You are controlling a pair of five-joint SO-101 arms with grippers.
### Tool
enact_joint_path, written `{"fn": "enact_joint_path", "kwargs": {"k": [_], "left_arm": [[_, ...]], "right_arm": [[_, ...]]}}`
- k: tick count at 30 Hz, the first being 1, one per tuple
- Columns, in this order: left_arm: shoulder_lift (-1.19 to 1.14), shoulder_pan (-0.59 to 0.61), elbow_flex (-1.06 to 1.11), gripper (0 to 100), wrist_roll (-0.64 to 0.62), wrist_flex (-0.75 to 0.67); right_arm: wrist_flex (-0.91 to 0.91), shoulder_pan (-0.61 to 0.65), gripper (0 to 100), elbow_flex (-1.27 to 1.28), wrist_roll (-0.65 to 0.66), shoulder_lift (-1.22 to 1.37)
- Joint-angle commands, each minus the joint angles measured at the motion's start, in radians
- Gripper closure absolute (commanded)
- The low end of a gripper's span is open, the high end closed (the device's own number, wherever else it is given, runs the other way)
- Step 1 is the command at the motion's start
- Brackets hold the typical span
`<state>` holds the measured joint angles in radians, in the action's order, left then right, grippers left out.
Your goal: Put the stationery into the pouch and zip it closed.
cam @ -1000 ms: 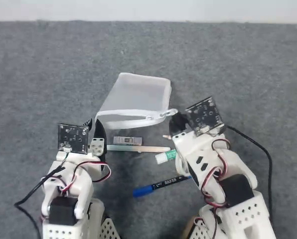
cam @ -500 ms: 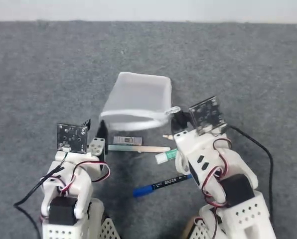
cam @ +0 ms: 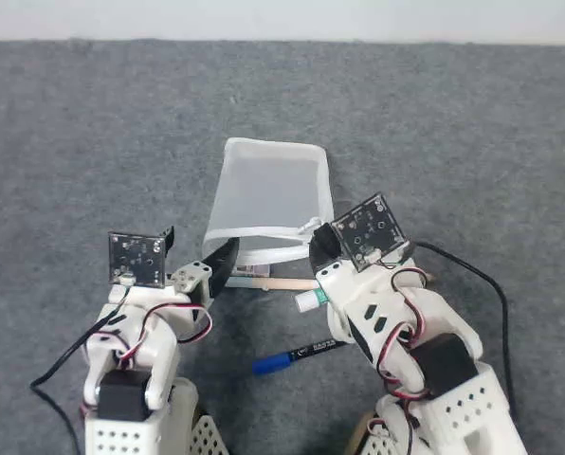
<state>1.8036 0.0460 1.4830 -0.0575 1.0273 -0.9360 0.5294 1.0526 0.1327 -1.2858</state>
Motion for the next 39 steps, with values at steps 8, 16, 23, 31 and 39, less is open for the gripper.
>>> {"fn": "enact_joint_path", "kwargs": {"k": [8,16,23,31,39], "left_arm": [[0.009,0.000,-0.002,68,0.043,-0.032],[0.009,0.000,-0.002,68,0.043,-0.034],[0.009,0.000,-0.004,75,0.044,-0.043],[0.012,0.000,-0.004,91,0.091,-0.048],[0.015,0.006,-0.036,99,0.087,-0.009]], "right_arm": [[-0.064,0.061,99.3,0.008,0.051,-0.229],[-0.065,0.099,99.3,0.041,0.060,-0.275],[-0.067,0.099,99.3,0.041,0.061,-0.278],[-0.065,0.099,99.3,0.041,0.061,-0.277],[-0.065,0.099,84.8,0.043,0.054,-0.277]]}}
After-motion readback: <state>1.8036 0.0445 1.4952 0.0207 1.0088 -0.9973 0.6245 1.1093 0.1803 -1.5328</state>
